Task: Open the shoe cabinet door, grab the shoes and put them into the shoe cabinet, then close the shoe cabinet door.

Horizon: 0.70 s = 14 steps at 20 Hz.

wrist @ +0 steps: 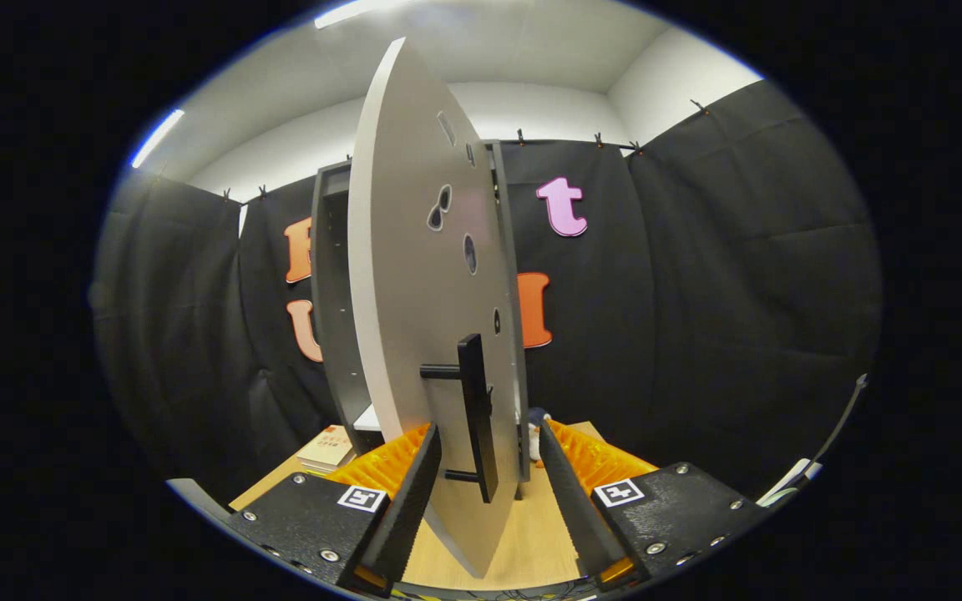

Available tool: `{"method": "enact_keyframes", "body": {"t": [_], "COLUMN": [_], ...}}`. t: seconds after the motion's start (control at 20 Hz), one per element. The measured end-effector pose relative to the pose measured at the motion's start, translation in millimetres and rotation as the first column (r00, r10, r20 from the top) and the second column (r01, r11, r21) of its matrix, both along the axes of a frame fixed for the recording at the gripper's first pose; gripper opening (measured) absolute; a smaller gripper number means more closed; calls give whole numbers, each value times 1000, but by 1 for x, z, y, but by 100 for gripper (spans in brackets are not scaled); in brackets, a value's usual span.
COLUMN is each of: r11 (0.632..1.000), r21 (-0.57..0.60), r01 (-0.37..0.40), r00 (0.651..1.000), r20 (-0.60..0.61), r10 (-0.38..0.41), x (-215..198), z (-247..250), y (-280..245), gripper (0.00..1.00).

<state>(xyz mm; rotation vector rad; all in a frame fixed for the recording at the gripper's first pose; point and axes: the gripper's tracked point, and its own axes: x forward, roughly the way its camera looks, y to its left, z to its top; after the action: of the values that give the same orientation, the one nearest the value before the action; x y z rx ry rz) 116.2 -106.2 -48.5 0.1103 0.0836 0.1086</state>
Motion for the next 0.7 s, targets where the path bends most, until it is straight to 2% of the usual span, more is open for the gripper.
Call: {"method": "enact_keyframes", "body": {"t": [0.35,0.7], "r11": [990,964], "r21": [22,37], "r01": [-141,-265], "r00": [990,964], "r20": [18,31], "r10": [141,264], "x": [21,50], "z": [0,1], "y": [53,111], "gripper": [76,77]}}
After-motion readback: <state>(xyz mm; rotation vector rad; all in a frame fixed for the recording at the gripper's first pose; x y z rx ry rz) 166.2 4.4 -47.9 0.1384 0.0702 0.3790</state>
